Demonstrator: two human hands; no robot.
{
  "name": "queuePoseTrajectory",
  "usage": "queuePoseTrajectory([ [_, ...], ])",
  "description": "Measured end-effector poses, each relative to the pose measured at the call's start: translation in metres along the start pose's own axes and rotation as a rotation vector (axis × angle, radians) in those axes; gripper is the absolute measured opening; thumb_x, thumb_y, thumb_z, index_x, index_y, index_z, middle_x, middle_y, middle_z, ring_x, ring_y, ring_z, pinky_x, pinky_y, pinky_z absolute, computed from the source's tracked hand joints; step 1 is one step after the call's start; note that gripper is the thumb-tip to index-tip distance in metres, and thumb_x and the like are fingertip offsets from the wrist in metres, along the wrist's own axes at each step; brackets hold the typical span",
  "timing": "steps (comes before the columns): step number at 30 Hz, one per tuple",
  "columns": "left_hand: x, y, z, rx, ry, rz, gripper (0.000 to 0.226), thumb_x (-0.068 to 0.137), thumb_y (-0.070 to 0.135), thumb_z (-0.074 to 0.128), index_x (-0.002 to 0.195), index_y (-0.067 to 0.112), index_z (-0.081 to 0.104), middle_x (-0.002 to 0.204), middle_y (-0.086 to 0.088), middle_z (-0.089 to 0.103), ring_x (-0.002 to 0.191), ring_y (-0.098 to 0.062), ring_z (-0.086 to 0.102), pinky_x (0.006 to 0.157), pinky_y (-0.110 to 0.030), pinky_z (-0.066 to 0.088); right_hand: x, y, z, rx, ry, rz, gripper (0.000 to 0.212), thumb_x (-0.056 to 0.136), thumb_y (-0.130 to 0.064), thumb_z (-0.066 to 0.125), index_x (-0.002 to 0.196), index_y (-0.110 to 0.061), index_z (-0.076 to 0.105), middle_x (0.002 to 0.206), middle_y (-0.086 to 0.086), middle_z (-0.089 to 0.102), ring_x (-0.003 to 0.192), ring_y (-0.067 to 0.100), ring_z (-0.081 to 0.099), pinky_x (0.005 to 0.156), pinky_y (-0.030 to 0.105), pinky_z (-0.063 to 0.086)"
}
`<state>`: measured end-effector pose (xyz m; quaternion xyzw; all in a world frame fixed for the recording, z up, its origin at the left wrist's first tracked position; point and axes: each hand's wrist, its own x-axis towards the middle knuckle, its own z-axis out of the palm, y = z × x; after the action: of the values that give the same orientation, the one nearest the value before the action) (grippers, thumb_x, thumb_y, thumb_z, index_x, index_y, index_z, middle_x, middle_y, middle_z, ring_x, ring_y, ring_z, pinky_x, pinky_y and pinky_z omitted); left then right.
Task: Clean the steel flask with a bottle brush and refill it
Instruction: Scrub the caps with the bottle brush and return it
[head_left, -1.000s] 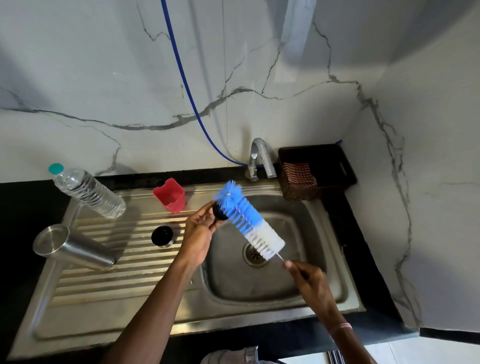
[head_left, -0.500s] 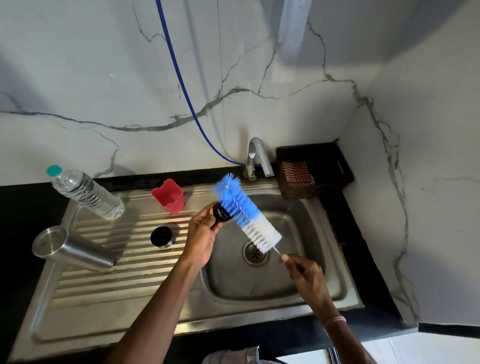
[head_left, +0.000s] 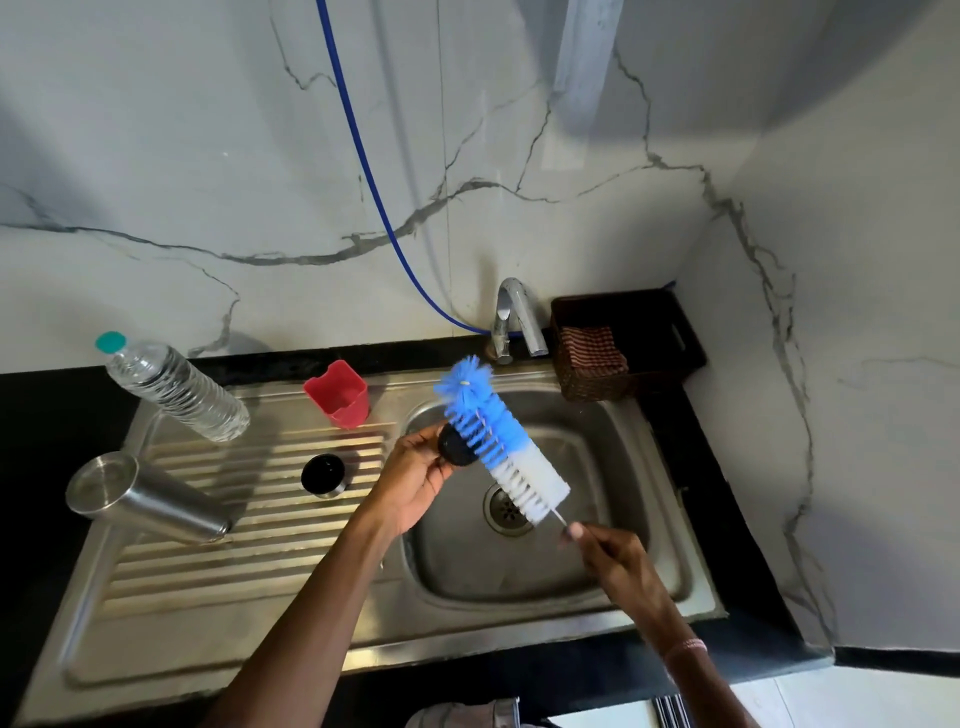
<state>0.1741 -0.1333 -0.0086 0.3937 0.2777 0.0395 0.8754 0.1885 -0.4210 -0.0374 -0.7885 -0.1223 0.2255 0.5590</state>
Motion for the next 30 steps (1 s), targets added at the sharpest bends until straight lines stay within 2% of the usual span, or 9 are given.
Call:
queuePoseTrajectory([
  [2,-0.004,-0.003,0.005,0.078,-0.021,-0.034,0.053,0.1,-0.015,0.042,0.083,0.012,0.085,0.094,-0.008,0.08,0.088,-0.017,0.077,0.073,-0.025,0.061,0.013,-0.013,0.002,-0.019,-0.005,-0.015,0.031,0.103,-0.028,0.059,0.084,-0.013,0.077,0.055,-0.007,0.03,0.051,0.007,0.029,0.049,0.016,0.026],
  [7,0.0,0.01,0.0,-0.03,0.069,0.026,0.043,0.096,-0.016,0.046,0.092,0.008,0.081,0.093,-0.009,0.08,0.086,-0.018,0.077,0.071,-0.027,0.062,0.005,0.005,-0.011,0.012,-0.002,0.025,0.028,0.101,-0.028,0.06,0.085,-0.016,0.078,0.055,-0.009,0.029,0.051,0.009,0.026,0.048,0.018,0.023],
  [12,0.0,0.008,-0.007,-0.06,0.101,0.013,0.043,0.096,-0.013,0.047,0.09,0.009,0.082,0.096,-0.012,0.079,0.089,-0.022,0.077,0.076,-0.03,0.064,-0.005,0.01,-0.007,-0.008,-0.034,0.062,0.027,0.1,-0.026,0.06,0.082,-0.02,0.078,0.05,-0.011,0.034,0.047,0.005,0.028,0.048,0.015,0.024],
  [14,-0.002,0.002,-0.004,-0.059,0.078,-0.023,0.04,0.097,-0.013,0.047,0.093,0.008,0.081,0.1,-0.014,0.079,0.092,-0.025,0.077,0.078,-0.033,0.064,0.005,-0.002,-0.001,0.015,-0.02,0.047,0.028,0.101,-0.03,0.059,0.084,-0.017,0.078,0.055,-0.006,0.029,0.051,0.01,0.026,0.049,0.019,0.023],
  [18,0.0,0.0,0.0,-0.221,0.124,-0.082,0.029,0.101,-0.009,0.044,0.114,-0.002,0.068,0.104,-0.02,0.077,0.098,-0.032,0.075,0.072,-0.032,0.064,0.022,-0.02,0.009,-0.116,0.07,-0.008,0.028,0.098,-0.044,0.059,0.083,-0.029,0.077,0.056,-0.006,0.036,0.053,0.009,0.034,0.053,0.022,0.031],
  [21,0.004,0.007,-0.004,-0.363,0.201,-0.116,0.029,0.106,-0.001,0.037,0.122,-0.009,0.06,0.098,-0.024,0.076,0.086,-0.038,0.077,0.066,-0.028,0.063,0.013,-0.016,0.008,-0.195,0.12,-0.039,0.034,0.093,-0.053,0.058,0.083,-0.027,0.077,0.054,-0.011,0.042,0.053,0.003,0.038,0.055,0.022,0.035],
  [25,-0.002,0.014,-0.003,-0.283,0.266,-0.15,0.027,0.109,0.006,0.04,0.107,-0.005,0.065,0.084,-0.019,0.077,0.08,-0.033,0.075,0.061,-0.028,0.064,-0.002,0.004,0.002,-0.306,0.187,-0.087,0.038,0.091,-0.069,0.054,0.092,-0.037,0.076,0.06,-0.006,0.058,0.054,0.0,0.042,0.056,0.03,0.043],
  [27,-0.002,0.009,0.001,-0.176,0.298,-0.167,0.03,0.11,0.01,0.038,0.101,-0.001,0.065,0.076,-0.015,0.075,0.077,-0.026,0.068,0.062,-0.029,0.063,0.001,0.003,0.003,-0.388,0.221,-0.11,0.045,0.091,-0.072,0.051,0.096,-0.035,0.075,0.056,-0.011,0.054,0.05,0.004,0.041,0.054,0.031,0.043],
  [30,0.001,-0.004,0.007,0.017,0.305,-0.185,0.032,0.108,0.014,0.04,0.09,0.007,0.065,0.064,-0.007,0.067,0.056,-0.016,0.056,0.056,-0.027,0.052,0.012,-0.015,0.014,-0.54,0.256,-0.129,0.041,0.091,-0.069,0.051,0.102,-0.036,0.072,0.05,-0.013,0.049,0.046,0.013,0.047,0.052,0.033,0.048],
])
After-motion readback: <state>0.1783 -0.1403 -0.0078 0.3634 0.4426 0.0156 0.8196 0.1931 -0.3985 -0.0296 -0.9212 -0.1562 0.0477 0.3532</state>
